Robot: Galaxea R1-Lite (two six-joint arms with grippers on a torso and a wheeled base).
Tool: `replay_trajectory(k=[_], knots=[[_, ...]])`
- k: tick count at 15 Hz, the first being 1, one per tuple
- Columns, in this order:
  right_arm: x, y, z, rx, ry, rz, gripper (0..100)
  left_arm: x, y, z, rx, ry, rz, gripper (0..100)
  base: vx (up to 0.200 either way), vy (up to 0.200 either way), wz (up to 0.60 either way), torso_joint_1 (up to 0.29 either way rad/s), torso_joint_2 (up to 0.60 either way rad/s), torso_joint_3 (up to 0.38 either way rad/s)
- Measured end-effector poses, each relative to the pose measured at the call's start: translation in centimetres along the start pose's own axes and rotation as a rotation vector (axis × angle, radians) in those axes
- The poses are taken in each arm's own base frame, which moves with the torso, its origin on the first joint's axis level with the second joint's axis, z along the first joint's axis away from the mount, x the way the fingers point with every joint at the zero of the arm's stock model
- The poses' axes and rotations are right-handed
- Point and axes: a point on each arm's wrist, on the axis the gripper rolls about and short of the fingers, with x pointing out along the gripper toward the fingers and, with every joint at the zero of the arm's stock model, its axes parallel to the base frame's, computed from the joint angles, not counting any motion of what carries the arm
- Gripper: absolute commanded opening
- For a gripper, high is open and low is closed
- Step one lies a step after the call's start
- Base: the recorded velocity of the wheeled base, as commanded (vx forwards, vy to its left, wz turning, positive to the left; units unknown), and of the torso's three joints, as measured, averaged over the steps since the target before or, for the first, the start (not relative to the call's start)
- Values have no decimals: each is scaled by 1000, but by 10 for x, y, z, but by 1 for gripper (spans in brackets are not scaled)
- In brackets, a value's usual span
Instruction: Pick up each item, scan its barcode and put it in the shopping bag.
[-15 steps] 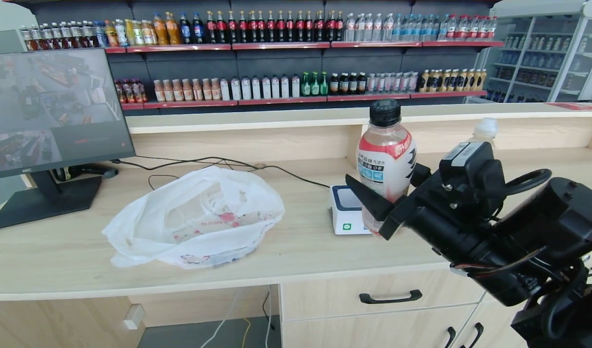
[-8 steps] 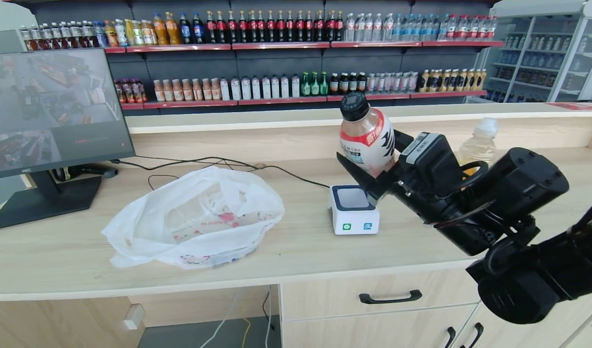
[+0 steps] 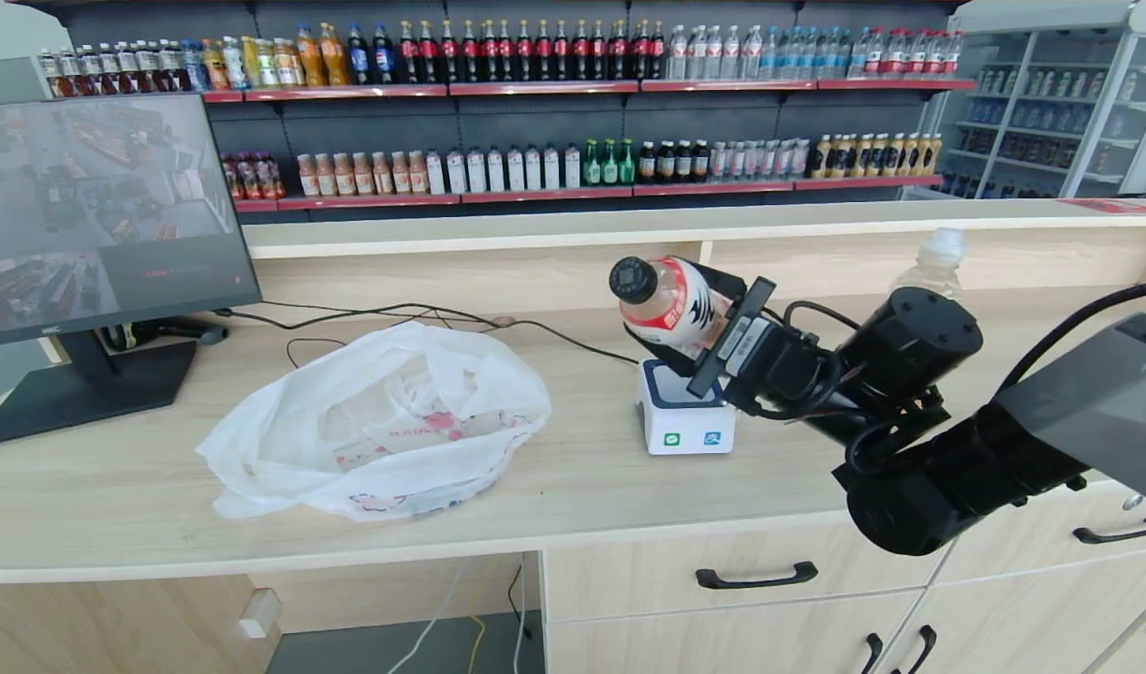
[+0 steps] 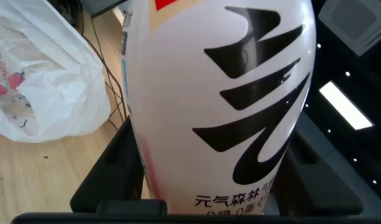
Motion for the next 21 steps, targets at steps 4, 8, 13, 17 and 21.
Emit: replay_trajectory(k=[4,8,13,17,21], knots=[[6,12,-23,-72,-65,71,0,0,0,0,0,0,0,100,0,0,0,0,0,0],[7,22,-39,-121,-117,127,0,0,0,0,-1,0,0,100,0,0,0,0,0,0],[4,23,-57,-203,-117,132,0,0,0,0,-2,0,0,100,0,0,0,0,0,0],[2,21,-66,-223,-117,131,0,0,0,0,-3,0,0,100,0,0,0,0,0,0],[0,18,-76,-240,-120,132,0,0,0,0,-2,0,0,100,0,0,0,0,0,0]])
